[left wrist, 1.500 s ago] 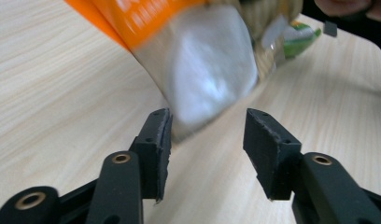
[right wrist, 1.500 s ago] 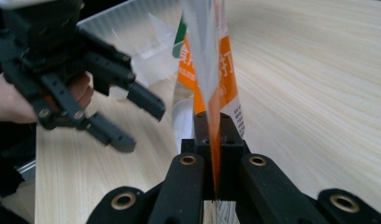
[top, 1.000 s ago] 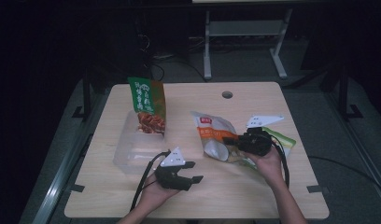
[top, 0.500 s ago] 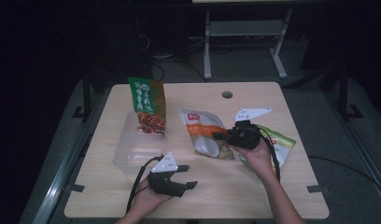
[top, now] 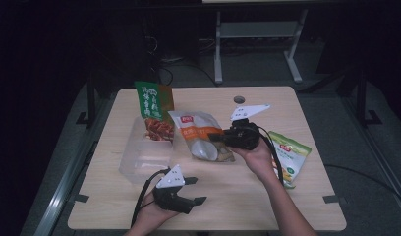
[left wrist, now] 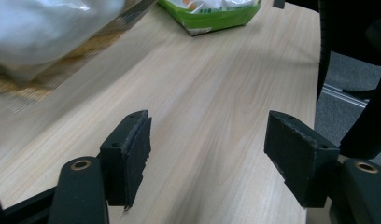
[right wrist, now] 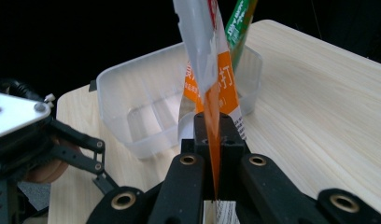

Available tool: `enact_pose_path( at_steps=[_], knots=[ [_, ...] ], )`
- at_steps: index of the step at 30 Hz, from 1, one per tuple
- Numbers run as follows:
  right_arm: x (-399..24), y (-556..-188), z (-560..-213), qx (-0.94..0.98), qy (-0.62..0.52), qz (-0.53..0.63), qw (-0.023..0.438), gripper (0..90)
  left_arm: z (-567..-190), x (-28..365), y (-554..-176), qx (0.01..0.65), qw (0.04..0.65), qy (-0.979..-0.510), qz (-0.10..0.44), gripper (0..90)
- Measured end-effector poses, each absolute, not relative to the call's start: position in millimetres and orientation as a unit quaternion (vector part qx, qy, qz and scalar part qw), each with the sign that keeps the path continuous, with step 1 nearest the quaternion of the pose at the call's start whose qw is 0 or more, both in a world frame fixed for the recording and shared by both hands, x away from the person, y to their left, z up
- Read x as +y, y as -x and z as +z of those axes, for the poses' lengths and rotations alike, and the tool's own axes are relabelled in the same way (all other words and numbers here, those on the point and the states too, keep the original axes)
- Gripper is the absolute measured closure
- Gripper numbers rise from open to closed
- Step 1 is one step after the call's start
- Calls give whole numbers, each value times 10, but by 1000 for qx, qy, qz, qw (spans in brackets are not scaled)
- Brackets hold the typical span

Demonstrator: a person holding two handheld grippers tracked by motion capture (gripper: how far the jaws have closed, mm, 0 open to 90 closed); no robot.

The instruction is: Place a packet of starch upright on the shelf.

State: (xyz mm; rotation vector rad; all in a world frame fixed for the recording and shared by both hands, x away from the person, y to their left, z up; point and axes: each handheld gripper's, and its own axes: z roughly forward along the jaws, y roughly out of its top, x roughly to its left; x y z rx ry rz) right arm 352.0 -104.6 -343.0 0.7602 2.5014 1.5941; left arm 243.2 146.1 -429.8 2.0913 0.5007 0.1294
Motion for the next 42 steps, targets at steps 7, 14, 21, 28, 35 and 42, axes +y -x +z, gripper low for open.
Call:
enact_pose_path(
  at_steps=[7,14,21,28,35,42],
  knots=[
    [-870,-3555,-3358,815,-238,527,32,899,-4291,1452,-2402,200,476,-855,52,290],
    [-639,-3617,-3252,817,-213,535,25,899,-4291,1476,-2409,204,475,-854,55,280],
    [-495,-3666,-3226,815,-209,540,14,899,-4286,1476,-2394,200,474,-855,58,276],
    [-320,-3740,-3199,812,-205,547,5,899,-4278,1484,-2392,201,474,-855,60,275],
    [-167,-3785,-3181,812,-196,549,2,899,-4268,1510,-2404,199,476,-854,63,274],
    [2,-3843,-3176,813,-189,550,-5,899,-4254,1524,-2403,196,476,-855,67,272]
  ],
)
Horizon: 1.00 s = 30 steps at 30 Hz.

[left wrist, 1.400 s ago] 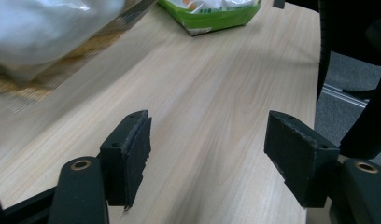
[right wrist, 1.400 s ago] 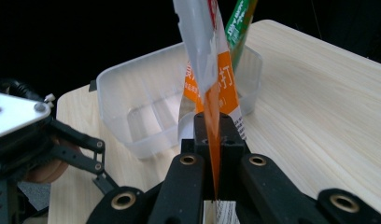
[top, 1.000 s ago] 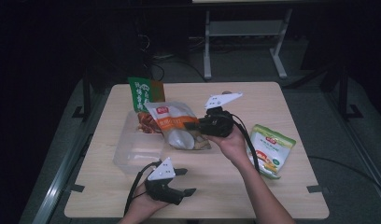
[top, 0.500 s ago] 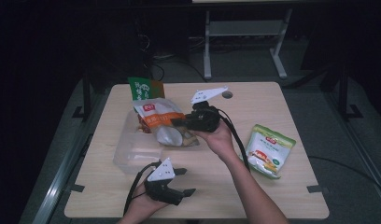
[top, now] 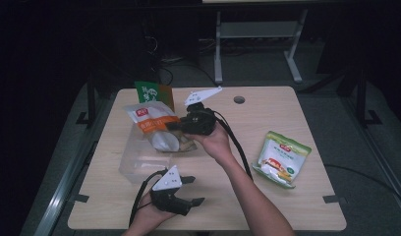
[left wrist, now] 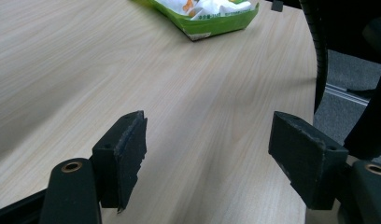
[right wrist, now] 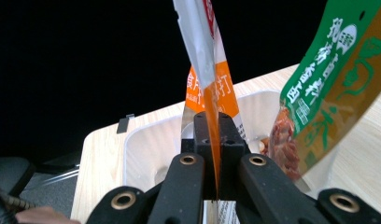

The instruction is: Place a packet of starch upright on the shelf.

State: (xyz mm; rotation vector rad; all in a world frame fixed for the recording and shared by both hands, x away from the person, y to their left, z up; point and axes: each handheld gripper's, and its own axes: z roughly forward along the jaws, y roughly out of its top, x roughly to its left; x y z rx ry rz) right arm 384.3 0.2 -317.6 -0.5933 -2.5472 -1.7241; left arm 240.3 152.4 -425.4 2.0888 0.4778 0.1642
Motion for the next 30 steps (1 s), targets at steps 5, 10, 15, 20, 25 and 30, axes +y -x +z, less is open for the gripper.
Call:
enact_pose_path(
  at_steps=[5,10,15,20,25,30],
  knots=[
    [87,-3877,-3174,-811,189,-554,8,899,-4248,1533,-2406,195,475,-855,69,272],
    [217,-3932,-3207,-808,191,-557,18,899,-4249,1536,-2402,199,476,-854,67,272],
    [329,-3978,-3241,-806,190,-559,23,899,-4253,1538,-2401,200,477,-853,68,272],
    [467,-4033,-3291,-807,189,-559,28,899,-4260,1547,-2407,207,485,-847,65,262],
    [548,-4061,-3339,-808,189,-558,33,899,-4258,1566,-2419,206,483,-848,67,262],
    [587,-4086,-3380,-812,191,-550,34,899,-4256,1570,-2422,207,483,-848,68,262]
  ],
)
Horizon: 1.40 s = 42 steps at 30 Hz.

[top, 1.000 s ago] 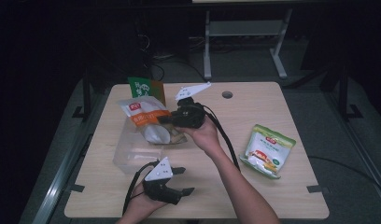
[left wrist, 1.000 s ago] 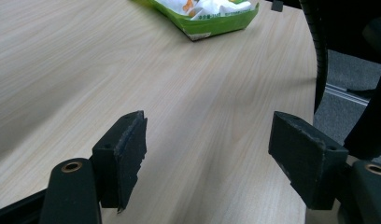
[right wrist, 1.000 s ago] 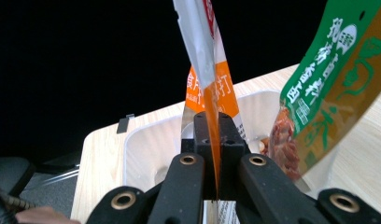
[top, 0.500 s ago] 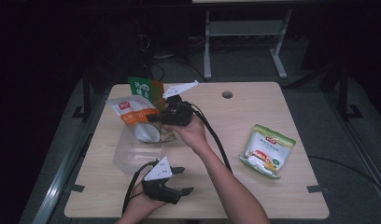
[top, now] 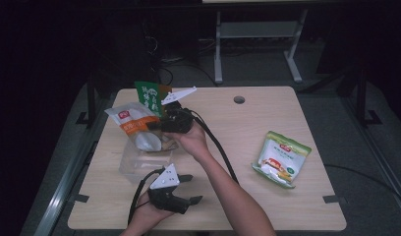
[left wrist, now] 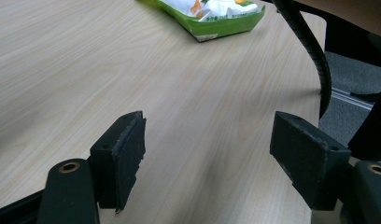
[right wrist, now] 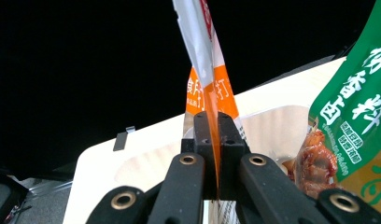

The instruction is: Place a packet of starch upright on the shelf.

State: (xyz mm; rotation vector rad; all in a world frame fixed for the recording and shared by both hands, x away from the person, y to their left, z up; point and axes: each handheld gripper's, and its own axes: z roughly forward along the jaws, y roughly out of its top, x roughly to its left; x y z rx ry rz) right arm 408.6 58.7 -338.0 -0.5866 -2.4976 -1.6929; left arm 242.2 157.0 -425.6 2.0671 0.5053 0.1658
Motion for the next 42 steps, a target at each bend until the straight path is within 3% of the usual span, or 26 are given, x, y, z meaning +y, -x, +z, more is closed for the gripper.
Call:
enact_pose_path(
  at_steps=[20,29,34,36,40,42],
  knots=[
    [742,-4133,-3473,-815,196,-543,39,898,-4260,1593,-2425,212,481,-848,65,259],
    [906,-4198,-3748,-834,203,-511,51,896,-4277,1588,-2432,207,475,-853,67,260],
    [850,-4225,-3818,-825,211,-521,65,828,-4285,1587,-2435,209,474,-853,64,260],
    [801,-4196,-3765,-841,207,-499,39,727,-4287,1577,-2430,210,476,-852,63,260],
    [749,-4171,-3742,-861,197,-469,24,740,-4290,1562,-2423,208,474,-853,63,260],
    [707,-4120,-3766,-883,183,-432,4,817,-4297,1547,-2421,209,473,-853,61,260]
  ],
)
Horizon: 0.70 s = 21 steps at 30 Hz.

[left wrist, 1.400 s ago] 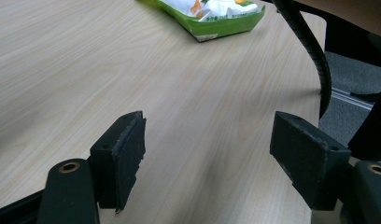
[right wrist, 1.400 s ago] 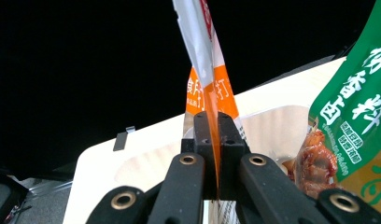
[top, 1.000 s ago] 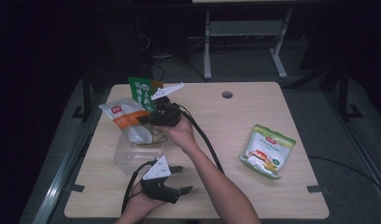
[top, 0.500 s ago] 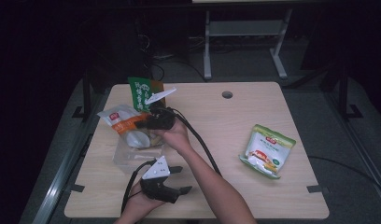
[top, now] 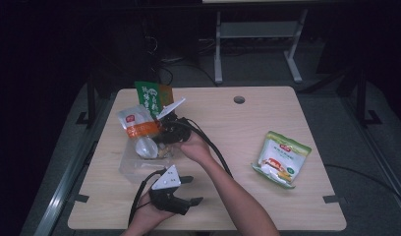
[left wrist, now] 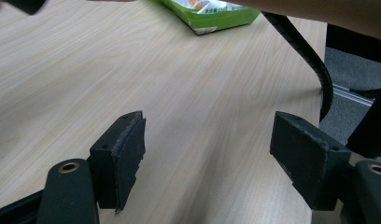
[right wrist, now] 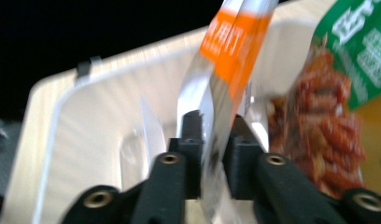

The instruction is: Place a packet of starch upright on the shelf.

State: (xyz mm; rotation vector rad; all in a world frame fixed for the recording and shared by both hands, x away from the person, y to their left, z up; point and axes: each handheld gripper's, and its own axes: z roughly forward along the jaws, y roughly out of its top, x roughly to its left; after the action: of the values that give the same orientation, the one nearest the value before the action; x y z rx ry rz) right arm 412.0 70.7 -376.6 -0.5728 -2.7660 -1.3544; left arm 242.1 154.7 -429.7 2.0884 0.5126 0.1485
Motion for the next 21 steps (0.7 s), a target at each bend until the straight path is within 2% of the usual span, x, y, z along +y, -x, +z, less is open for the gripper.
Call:
enact_pose_path(
  at_steps=[4,14,21],
  knots=[
    [651,-4091,-3826,-886,182,-427,11,855,-4310,1537,-2424,208,472,-854,60,261],
    [643,-4066,-3897,-891,171,-421,11,826,-4304,1542,-2425,208,475,-853,61,261],
    [674,-4057,-3944,-899,159,-408,9,874,-4304,1538,-2424,207,473,-854,61,261]
  ],
)
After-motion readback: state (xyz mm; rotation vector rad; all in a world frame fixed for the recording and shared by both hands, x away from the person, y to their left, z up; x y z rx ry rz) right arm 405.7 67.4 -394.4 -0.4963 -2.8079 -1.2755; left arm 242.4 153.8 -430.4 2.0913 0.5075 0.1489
